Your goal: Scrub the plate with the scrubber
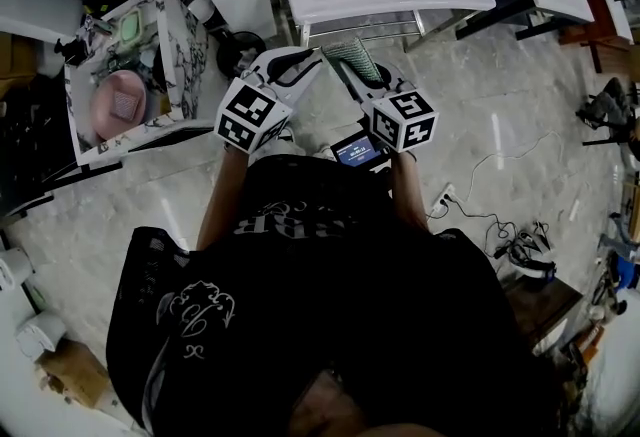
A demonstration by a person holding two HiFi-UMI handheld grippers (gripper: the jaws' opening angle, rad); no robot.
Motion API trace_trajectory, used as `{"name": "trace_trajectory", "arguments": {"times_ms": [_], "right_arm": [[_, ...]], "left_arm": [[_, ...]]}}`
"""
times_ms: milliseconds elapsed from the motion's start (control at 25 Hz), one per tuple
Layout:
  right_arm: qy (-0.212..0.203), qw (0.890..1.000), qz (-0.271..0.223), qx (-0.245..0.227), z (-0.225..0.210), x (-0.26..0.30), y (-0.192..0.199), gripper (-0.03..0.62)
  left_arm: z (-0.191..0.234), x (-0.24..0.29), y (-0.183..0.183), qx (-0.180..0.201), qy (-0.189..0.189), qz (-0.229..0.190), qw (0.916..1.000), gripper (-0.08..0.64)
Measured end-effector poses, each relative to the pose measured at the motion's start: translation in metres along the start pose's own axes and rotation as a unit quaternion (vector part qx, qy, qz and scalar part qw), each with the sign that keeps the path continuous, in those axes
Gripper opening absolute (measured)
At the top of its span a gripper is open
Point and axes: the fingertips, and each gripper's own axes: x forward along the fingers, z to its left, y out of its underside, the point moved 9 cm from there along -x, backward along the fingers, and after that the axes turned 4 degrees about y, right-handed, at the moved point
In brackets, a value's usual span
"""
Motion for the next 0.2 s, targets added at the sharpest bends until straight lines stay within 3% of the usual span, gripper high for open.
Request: {"name": "trace_trajectory", "arguments": {"times_ms": [200], "right_arm": [[-0.002, 1.0, -0.001, -0.003, -0.0053, -0.0063, 0.0005, 0.091]], "left_arm": [[-0.0103, 0.0055, -0.0014, 0.005, 0.0, 0.006, 1.0, 0.094]]}}
